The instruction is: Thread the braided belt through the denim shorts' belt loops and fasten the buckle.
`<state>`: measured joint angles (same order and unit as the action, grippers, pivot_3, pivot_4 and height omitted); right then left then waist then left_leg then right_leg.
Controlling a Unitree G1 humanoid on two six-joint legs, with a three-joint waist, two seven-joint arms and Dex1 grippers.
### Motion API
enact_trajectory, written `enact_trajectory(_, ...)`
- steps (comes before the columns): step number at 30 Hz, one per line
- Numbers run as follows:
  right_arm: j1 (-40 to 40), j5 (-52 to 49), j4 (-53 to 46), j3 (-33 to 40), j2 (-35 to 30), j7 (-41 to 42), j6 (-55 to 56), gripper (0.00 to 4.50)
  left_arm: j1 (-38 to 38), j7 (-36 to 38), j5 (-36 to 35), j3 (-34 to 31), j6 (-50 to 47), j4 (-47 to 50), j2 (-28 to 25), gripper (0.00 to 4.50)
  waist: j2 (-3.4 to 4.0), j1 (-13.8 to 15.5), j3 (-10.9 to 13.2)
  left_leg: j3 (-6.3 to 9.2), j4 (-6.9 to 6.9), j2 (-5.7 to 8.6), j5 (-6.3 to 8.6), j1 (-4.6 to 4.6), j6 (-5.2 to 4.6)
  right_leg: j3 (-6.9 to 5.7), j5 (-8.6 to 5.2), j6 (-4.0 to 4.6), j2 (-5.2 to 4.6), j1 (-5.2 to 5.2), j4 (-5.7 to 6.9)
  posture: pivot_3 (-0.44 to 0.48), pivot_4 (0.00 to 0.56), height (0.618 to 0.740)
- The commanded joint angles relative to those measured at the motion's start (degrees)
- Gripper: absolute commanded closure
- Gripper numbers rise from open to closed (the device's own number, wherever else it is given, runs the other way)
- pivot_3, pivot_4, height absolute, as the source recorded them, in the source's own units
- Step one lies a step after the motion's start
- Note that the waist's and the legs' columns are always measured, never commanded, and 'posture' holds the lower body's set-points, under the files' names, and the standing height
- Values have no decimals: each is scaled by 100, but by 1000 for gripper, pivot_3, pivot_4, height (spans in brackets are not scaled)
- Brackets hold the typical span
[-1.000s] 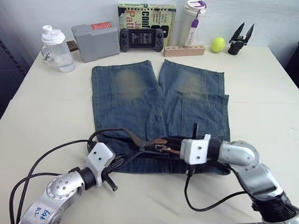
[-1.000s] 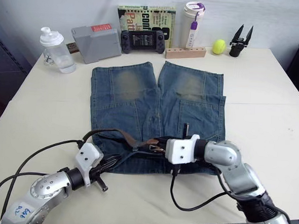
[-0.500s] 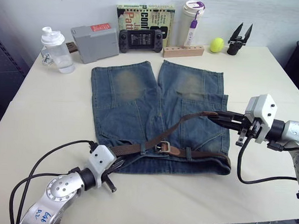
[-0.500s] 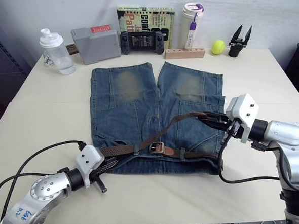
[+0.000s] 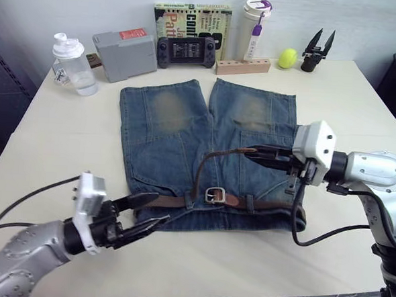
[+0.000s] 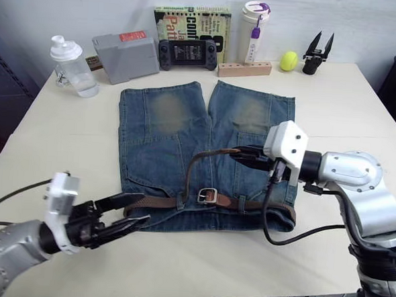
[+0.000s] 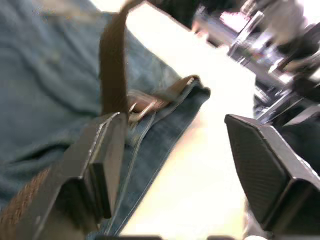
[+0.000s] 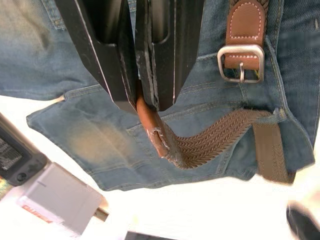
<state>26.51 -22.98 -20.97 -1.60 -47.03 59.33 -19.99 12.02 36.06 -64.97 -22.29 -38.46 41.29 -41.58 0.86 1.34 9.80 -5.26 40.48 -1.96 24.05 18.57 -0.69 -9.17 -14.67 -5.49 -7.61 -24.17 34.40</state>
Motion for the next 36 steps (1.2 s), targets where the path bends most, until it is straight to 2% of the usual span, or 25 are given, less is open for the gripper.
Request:
enact_trajectory(1, 148, 159, -264, -195, -10, 86, 127, 4500, -727, -434, 691, 305, 275, -204, 31, 1003, 1, 1, 1, 0, 0, 5, 0, 0, 0, 2, 0, 0, 0, 1, 0, 0, 150, 722)
enact_trajectory(3, 236, 223, -326, -356, 63, 54, 62, 4500, -1245, -620, 1663, 851, 598, -355, 78, 1003, -1, -5, 2, -2, 1, 11, 0, 1, 0, 3, 2, -3, 2, 2, 0, 0, 150, 722)
enact_trajectory(6, 410, 199, -400, -530, 252, -64, -145, 4500, -1590, -523, 2698, 1518, 1199, -555, 216, 1003, -1, -32, 2, -18, -1, 13, -1, 6, 1, 1, 5, -9, 10, 2, -11, 0, 150, 722)
enact_trajectory(12, 561, 119, -496, -645, 508, -167, -385, 4500, -1720, -263, 3221, 1955, 1689, -900, 610, 1003, -2, -126, 2, -27, -5, 9, -4, 62, 9, -18, 7, -13, 14, -41, -20, 0, 150, 722)
enact_trajectory(22, 583, -116, -711, -533, 679, -240, -674, 4500, -2096, -111, 3592, 2181, 1940, -1389, 1056, 1003, -6, -123, 5, -19, 21, 8, -9, 66, 13, -20, 10, -17, 9, -34, -7, 0, 150, 722)
enact_trajectory(23, 582, -142, -725, -517, 683, -252, -704, 4500, -2109, -91, 3622, 2195, 1954, -1404, 1077, 1522, -6, -127, 5, -19, 21, 8, -9, 66, 13, -21, 10, -17, 9, -34, -7, 0, 150, 722)
enact_trajectory(26, 584, -200, -749, -497, 682, -285, -785, 4500, -2108, -75, 3653, 2184, 1964, -1425, 1143, 2452, -6, -128, 5, -19, 21, 7, -9, 66, 13, -21, 10, -17, 9, -34, -7, 0, 150, 722)
enact_trajectory(31, 574, -256, -749, -475, 686, -379, -902, 4500, -2076, -57, 3709, 2156, 1967, -1375, 1181, 4461, -7, -126, 5, -17, 23, 8, -9, 66, 13, -21, 10, -17, 7, -34, -4, 0, 150, 722)
enact_trajectory(36, 568, -323, -685, -346, 752, -732, -1262, 4500, -2019, -98, 3740, 2147, 1930, -1291, 1234, 4461, -6, -127, 5, -16, 23, 8, -9, 66, 13, -21, 10, -17, 7, -34, -4, 0, 150, 722)
